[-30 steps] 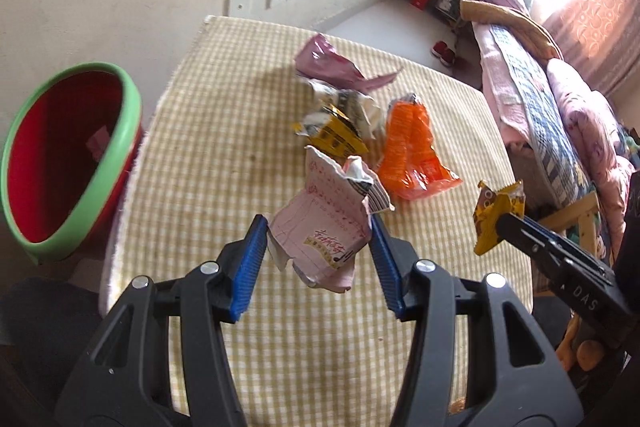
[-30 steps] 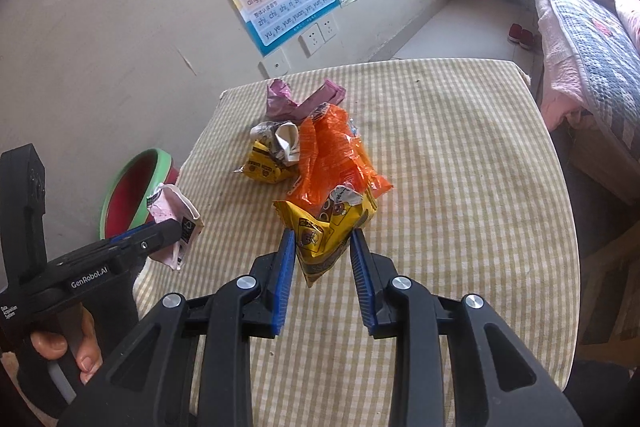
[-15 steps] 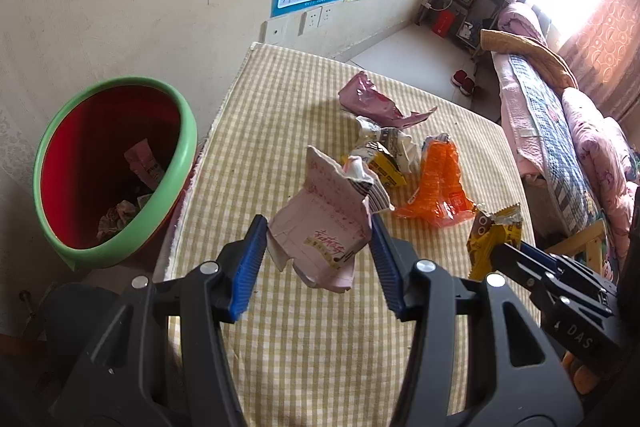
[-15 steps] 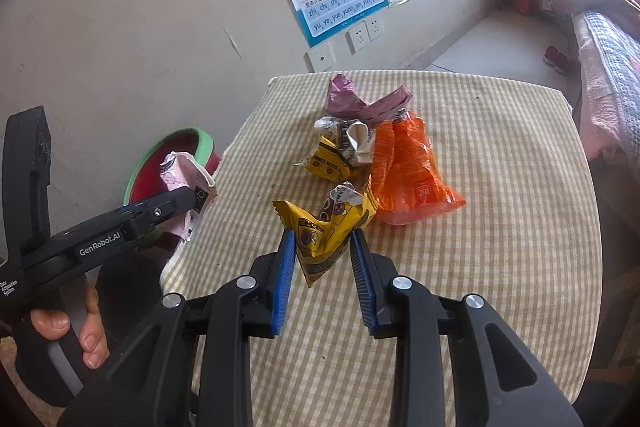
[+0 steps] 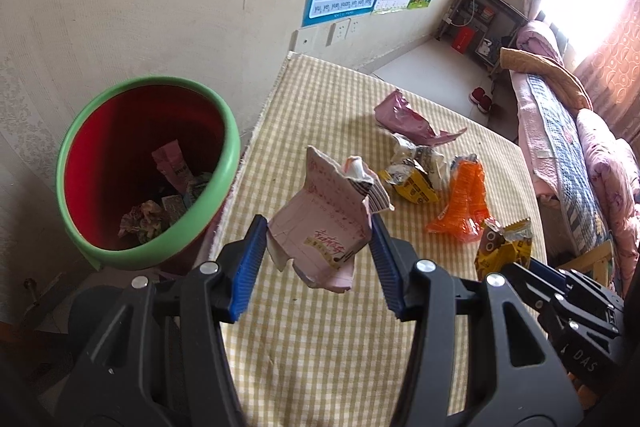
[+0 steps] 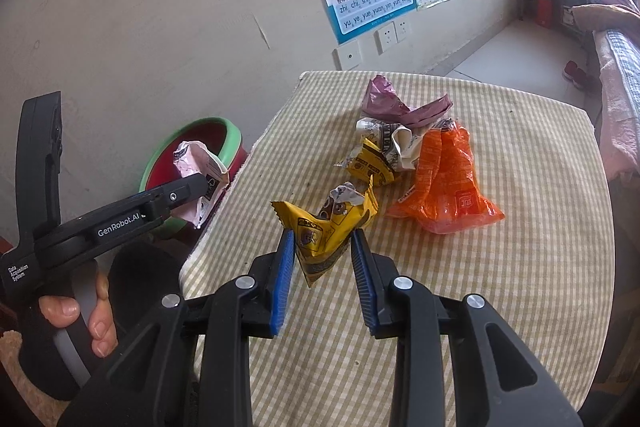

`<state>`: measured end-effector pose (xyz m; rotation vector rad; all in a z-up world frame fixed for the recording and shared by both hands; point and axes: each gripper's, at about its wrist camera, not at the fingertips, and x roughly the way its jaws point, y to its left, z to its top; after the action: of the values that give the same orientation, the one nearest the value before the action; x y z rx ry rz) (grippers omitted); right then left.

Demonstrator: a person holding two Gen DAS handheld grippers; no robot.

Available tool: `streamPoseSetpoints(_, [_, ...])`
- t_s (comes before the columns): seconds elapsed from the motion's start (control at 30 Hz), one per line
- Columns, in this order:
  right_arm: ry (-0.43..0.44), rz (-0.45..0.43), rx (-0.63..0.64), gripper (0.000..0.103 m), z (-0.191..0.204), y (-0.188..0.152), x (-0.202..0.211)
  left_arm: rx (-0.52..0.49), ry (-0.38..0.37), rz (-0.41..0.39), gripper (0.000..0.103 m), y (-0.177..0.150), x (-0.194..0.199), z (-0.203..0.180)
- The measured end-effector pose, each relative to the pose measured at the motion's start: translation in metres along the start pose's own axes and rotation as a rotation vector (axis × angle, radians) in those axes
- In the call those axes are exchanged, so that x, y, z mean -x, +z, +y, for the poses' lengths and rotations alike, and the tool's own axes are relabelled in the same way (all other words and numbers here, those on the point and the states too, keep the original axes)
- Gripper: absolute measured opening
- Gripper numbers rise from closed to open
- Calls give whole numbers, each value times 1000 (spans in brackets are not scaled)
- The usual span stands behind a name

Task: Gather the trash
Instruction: 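Carry the pink paper and yellow wrapper over the red bin with both tools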

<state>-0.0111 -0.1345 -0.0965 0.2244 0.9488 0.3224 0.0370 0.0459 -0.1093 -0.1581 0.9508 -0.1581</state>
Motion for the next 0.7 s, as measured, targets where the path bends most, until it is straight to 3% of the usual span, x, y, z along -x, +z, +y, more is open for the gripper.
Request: streamPoseSetpoints(0.7, [57, -16, 78, 30, 35, 13, -12, 49, 124, -78, 50, 17, 23, 47])
